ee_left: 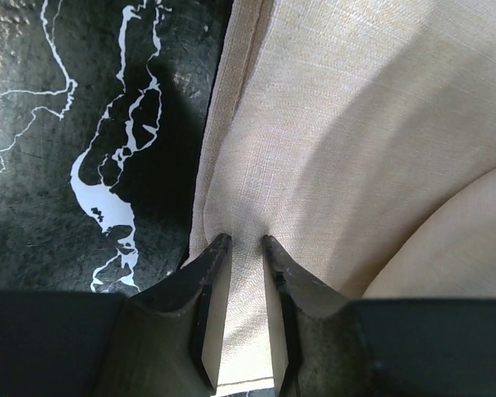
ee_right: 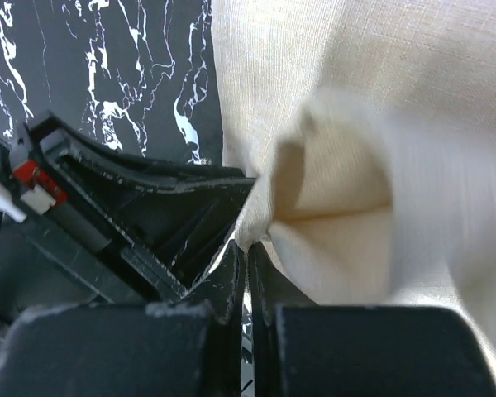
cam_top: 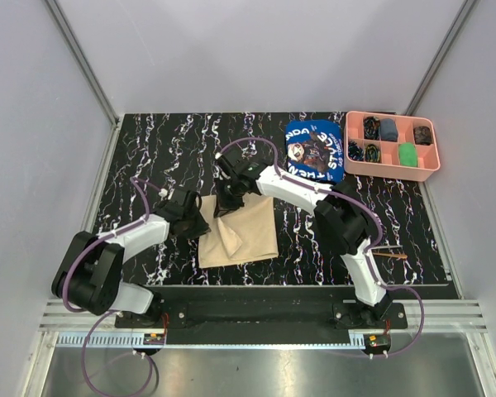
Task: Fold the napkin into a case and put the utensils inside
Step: Fold the rectangle-folded napkin at the center of the board.
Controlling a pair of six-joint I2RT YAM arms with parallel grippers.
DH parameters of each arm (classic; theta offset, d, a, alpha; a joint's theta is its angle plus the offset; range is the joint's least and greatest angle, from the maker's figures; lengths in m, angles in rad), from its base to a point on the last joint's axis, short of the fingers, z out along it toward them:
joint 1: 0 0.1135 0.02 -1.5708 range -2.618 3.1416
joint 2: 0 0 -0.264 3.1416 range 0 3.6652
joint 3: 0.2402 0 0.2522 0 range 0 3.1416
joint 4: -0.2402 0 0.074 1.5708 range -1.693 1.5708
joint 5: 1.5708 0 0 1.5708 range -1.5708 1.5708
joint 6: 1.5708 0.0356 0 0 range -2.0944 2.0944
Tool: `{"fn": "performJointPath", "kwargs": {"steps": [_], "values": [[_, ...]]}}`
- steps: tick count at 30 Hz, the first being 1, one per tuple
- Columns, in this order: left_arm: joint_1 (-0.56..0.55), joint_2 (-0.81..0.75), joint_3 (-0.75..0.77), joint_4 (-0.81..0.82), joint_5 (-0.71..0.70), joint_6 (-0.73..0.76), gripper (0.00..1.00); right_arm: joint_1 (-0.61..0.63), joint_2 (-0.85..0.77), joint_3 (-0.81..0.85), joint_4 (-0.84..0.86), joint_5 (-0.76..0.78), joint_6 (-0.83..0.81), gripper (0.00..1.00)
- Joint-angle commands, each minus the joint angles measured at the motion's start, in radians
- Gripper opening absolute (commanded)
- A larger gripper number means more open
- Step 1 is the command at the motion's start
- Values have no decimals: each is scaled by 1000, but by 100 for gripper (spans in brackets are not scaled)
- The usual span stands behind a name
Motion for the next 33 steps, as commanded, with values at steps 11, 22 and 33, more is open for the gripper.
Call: {"fn": "performJointPath", "kwargs": {"steps": [11,22,33], "values": [[-9,-44,-66,-16,-52,-23,27,5,15,7,72,-101,142,0],[-14,-90,-70,-50,-60,-25,28,-12,58,-5,110,-109,175,0],[40,-262,-15,-249,-154,-72,37,-19,93,-4,122,-152,170,0]]}}
